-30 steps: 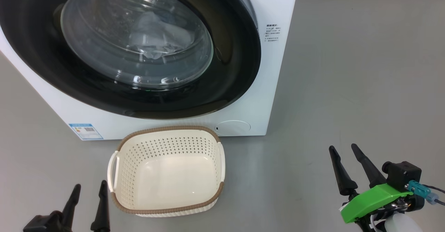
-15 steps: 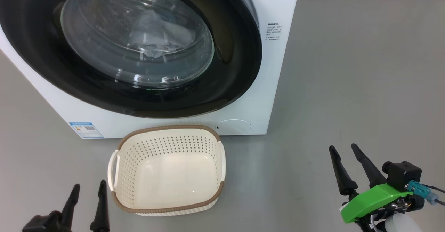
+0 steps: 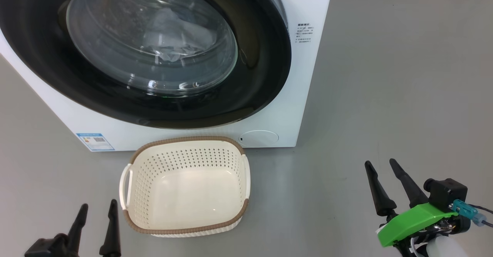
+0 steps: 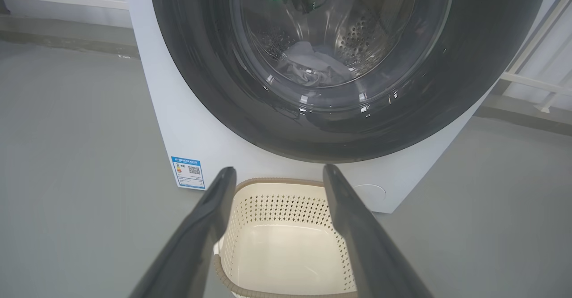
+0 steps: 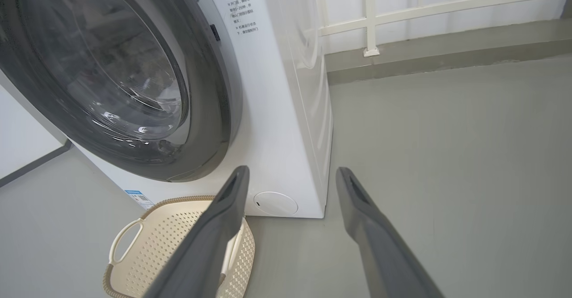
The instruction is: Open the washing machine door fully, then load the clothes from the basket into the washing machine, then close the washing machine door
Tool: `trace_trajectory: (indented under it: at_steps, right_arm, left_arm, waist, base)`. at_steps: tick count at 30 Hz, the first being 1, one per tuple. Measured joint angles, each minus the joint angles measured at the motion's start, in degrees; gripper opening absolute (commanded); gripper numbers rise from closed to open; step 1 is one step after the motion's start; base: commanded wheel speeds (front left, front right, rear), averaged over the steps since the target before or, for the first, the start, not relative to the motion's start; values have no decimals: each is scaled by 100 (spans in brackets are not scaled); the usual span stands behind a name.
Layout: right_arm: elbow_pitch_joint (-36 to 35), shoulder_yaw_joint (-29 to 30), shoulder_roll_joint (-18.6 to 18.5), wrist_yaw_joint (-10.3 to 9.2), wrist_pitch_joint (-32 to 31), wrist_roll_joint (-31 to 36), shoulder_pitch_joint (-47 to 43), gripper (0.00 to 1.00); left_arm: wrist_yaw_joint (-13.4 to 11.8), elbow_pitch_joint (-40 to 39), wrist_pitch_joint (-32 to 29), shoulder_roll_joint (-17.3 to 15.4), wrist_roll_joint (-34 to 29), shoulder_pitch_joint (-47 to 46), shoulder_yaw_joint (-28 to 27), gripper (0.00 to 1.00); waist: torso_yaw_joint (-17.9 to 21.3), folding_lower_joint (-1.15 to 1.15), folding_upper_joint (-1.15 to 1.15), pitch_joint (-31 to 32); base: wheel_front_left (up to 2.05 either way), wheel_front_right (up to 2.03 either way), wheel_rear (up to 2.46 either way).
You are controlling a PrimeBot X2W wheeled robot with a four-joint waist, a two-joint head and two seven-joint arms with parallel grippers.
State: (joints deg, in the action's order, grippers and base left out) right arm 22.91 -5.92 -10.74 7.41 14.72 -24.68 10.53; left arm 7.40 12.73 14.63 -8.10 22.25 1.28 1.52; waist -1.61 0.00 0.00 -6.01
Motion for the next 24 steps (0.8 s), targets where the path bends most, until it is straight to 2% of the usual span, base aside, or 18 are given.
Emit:
trace_trajectory:
  at_steps: [1,9,24]
  right_arm:
    - [2,-1,0,0,0,0,0,0]
    - [433,-60,185,0,-29,-55,-251,0]
    - [343,79,223,0,-261,-800,-258,0]
  left_arm:
    - [0,0,0,1,-30,0,-3,0]
    - [-1,408,-44,303,25,65,120,0]
    - [-1,409,-237,311,823,80,85,0]
  waist:
    - [1,0,0,-1]
    - [1,0,0,1]
    - [21,1,0,73]
  base:
    - [0,0,0]
    - [0,0,0]
    - [0,0,0]
